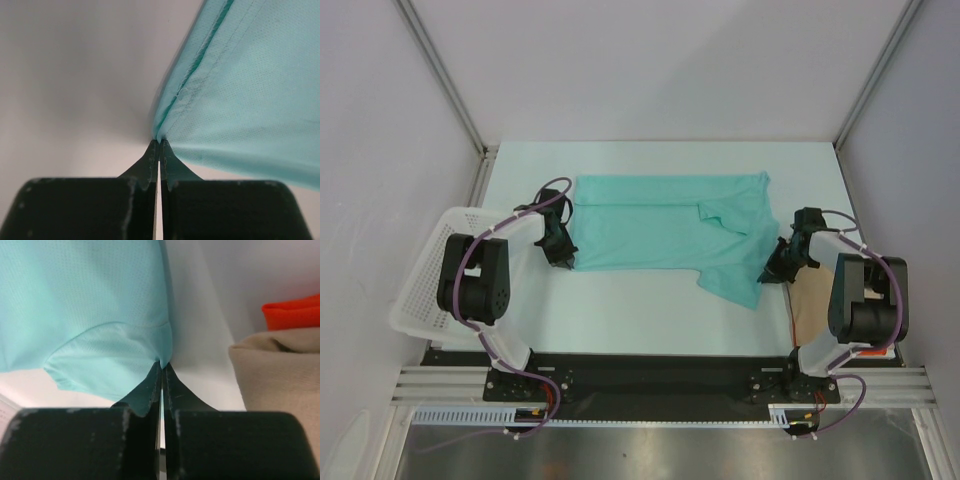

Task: Fold and stack the t-shirts
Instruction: Fold the tshirt

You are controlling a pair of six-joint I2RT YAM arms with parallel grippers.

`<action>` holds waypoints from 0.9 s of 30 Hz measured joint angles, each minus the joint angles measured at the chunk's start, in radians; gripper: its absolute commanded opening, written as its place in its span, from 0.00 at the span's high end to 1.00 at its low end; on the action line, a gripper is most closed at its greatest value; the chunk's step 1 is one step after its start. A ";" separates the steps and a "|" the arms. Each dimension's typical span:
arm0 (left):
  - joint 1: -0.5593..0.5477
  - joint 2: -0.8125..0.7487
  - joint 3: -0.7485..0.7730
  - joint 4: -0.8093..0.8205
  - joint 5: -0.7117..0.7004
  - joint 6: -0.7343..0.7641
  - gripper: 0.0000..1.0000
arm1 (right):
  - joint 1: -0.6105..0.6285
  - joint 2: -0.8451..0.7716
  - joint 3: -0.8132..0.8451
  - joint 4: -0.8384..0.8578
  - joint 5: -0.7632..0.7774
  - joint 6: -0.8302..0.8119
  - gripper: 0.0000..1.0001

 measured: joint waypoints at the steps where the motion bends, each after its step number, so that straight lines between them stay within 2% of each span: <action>1: 0.000 -0.001 0.000 0.000 0.000 -0.002 1.00 | -0.001 -0.001 0.000 -0.003 0.000 0.000 1.00; 5: 0.000 -0.031 -0.031 0.007 -0.002 -0.020 1.00 | -0.001 -0.063 -0.025 -0.027 0.000 0.011 1.00; 9: 0.000 -0.094 -0.086 -0.006 -0.002 -0.035 0.99 | 0.001 -0.219 -0.076 -0.086 -0.008 0.027 1.00; 14: 0.000 -0.114 -0.077 -0.046 -0.002 -0.034 1.00 | -0.003 -0.245 -0.067 -0.121 -0.014 0.025 1.00; 16: 0.000 -0.106 -0.029 -0.086 -0.005 -0.032 1.00 | -0.013 -0.212 -0.017 -0.153 -0.020 0.022 1.00; 20: 0.000 -0.055 0.162 -0.137 -0.021 -0.023 1.00 | -0.036 -0.077 0.172 -0.169 -0.025 0.014 1.00; 22: 0.004 -0.002 0.298 -0.159 -0.027 -0.023 1.00 | -0.047 0.002 0.277 -0.171 -0.034 0.008 1.00; 27: 0.029 0.132 0.470 -0.174 -0.009 -0.024 1.00 | -0.058 0.210 0.507 -0.190 -0.066 -0.005 1.00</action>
